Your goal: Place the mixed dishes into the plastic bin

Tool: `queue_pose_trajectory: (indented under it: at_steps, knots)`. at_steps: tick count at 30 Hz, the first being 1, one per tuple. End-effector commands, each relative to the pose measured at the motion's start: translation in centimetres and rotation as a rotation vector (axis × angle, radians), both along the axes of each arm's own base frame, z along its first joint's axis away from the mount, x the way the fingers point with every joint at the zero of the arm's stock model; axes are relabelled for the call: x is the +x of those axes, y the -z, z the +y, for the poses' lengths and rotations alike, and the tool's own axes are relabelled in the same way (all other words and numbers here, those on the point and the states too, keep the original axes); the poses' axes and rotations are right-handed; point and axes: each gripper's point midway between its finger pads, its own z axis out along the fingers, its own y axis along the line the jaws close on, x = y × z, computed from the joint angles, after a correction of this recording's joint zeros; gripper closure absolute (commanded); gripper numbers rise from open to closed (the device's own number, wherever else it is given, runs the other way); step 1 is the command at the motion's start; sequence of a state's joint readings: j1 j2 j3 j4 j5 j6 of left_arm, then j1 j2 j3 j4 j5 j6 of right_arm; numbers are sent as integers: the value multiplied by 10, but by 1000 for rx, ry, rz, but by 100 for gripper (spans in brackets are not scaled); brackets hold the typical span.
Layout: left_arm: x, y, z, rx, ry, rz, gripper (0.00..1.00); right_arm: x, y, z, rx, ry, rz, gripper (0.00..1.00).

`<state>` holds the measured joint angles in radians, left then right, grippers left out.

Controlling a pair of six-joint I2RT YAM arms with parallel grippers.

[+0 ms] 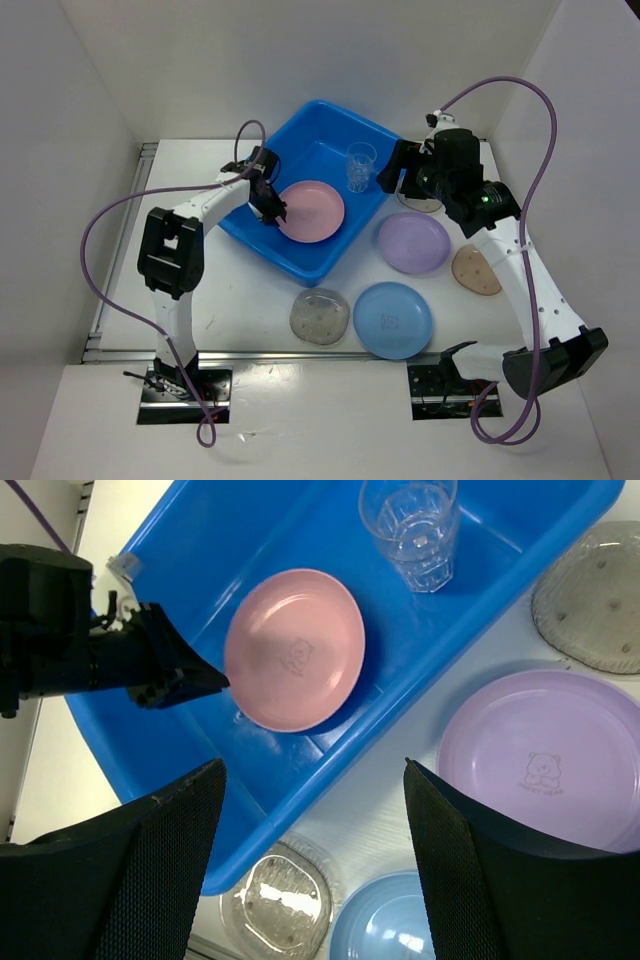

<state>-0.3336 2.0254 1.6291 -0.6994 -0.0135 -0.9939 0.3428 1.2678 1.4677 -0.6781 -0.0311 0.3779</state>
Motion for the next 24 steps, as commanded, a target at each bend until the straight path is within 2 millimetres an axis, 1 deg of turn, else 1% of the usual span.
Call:
queue_pose_trajectory:
  at_steps: [1, 3, 4, 5, 6, 7, 8, 9, 10, 11, 12, 13, 14, 15, 16, 17, 18, 19, 20, 21, 22, 23, 24]
  knots:
    - [14, -14, -4, 8, 17, -57, 62, 1, -15, -3, -14, 16, -33, 23]
    - [28, -39, -6, 4, 34, -128, 52, 0, -12, -5, -23, 25, -23, 23]
    - [35, -52, -6, 8, 38, -168, 45, 1, -12, -7, -27, 33, -24, 23]
    - [39, -64, -13, 15, 86, -207, 30, 0, -10, -9, -30, 49, -12, 23]
    - [44, -77, -12, 29, 102, -235, 27, 1, -4, -9, -38, 49, 9, 23]
    - [53, -106, -20, 19, 128, -303, 25, 1, 7, -12, -61, 63, 45, 23]
    - [54, -113, -20, 22, 140, -318, 22, 1, 14, -11, -62, 68, 72, 23]
    - [55, -127, -22, 10, 161, -358, 16, -2, 22, -12, -72, 68, 96, 23]
    - [52, -159, -25, -25, 177, -432, 12, -4, 30, -13, -79, 72, 133, 23]
    - [52, -164, -27, -40, 188, -472, 9, -5, 42, -13, -92, 71, 167, 23]
    - [50, -174, -26, -42, 195, -505, 8, -9, 52, -14, -97, 76, 199, 23]
    - [43, -197, -25, -63, 198, -559, 7, -13, 59, -15, -98, 82, 225, 23]
    - [41, -207, -24, -64, 206, -595, 6, -17, 67, -17, -109, 82, 252, 23]
    - [37, -215, -22, -69, 205, -615, 5, -22, 77, -18, -111, 88, 277, 23]
    - [25, -222, -17, -67, 213, -639, 5, -27, 87, -18, -117, 80, 308, 23]
    - [21, -230, -18, -84, 217, -676, 4, -32, 90, -17, -104, 74, 320, 23]
    - [15, -232, -15, -88, 216, -691, 4, -41, 101, -18, -110, 64, 354, 23]
    - [1, -249, -11, -109, 202, -732, 2, -46, 108, -14, -92, 47, 383, 23]
    - [-6, -232, -7, -107, 187, -716, 2, -51, 112, -11, -73, 41, 401, 24]
    - [-14, -229, -4, -114, 179, -713, 1, -59, 127, -11, -77, 29, 445, 26]
    - [-27, -238, 3, -113, 170, -738, 1, -67, 133, -11, -69, 28, 473, 26]
    - [-32, -239, 4, -133, 153, -751, 1, -70, 141, -11, -64, 40, 498, 28]
    - [-41, -218, 9, -120, 142, -710, 1, -83, 160, -16, -89, 44, 562, 29]
